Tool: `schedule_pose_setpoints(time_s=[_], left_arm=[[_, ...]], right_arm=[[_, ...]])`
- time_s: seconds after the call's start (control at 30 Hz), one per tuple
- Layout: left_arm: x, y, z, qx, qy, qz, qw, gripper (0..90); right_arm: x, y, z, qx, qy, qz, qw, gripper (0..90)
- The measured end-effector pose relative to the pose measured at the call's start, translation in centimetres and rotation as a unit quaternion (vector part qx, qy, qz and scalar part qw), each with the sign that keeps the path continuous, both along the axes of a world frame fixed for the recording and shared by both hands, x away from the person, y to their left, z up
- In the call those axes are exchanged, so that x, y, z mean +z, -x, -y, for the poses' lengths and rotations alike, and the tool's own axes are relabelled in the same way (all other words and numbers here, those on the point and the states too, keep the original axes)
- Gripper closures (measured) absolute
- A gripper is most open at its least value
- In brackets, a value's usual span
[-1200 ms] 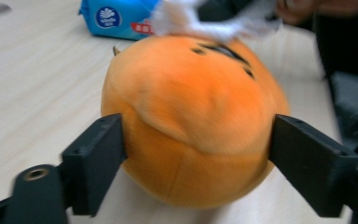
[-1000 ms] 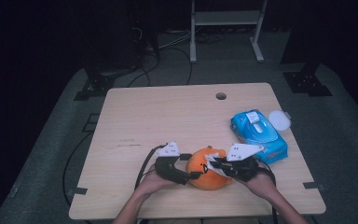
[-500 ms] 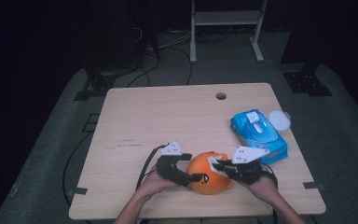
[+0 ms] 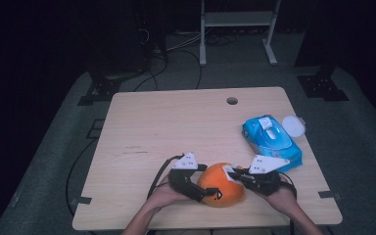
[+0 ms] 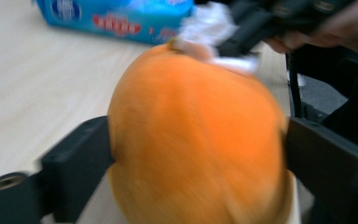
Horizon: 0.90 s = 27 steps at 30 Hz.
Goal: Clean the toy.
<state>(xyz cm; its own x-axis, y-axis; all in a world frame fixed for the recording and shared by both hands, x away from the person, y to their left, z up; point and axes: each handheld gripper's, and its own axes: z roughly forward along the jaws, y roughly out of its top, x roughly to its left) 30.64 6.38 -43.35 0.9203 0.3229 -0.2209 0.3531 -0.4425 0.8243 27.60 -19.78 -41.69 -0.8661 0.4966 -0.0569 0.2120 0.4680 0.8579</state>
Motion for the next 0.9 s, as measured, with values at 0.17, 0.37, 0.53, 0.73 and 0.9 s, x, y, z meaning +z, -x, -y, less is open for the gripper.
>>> schedule_pose_setpoints(time_s=[0.17, 0.37, 0.53, 0.73, 0.9], left_arm=[[-0.1, 0.8, 1.0, 0.002, -0.018, 0.007, 0.9998, 15.3], [1.8, 1.6, 0.6, -0.027, -0.014, 0.156, 0.9872, 38.7], [1.2, 1.5, 0.7, -0.069, -0.041, 0.199, 0.9768, 39.4], [0.7, 0.0, 0.1, -0.004, -0.014, 0.094, 0.9954, 10.0], [0.2, 0.1, -0.3, -0.006, -0.004, 0.086, 0.9963, 24.2]], right_arm=[[0.2, 1.1, -0.3, 0.005, 0.003, 0.008, 1.0000, 84.9], [2.4, 1.4, 0.1, 0.001, -0.021, 0.040, 0.9990, 84.9], [2.6, 0.2, 0.5, -0.022, -0.014, 0.054, 0.9982, 84.9], [1.0, -0.2, 0.9, -0.034, -0.019, 0.030, 0.9988, 85.0], [1.0, 0.3, 0.9, -0.031, -0.021, 0.031, 0.9988, 84.9]])
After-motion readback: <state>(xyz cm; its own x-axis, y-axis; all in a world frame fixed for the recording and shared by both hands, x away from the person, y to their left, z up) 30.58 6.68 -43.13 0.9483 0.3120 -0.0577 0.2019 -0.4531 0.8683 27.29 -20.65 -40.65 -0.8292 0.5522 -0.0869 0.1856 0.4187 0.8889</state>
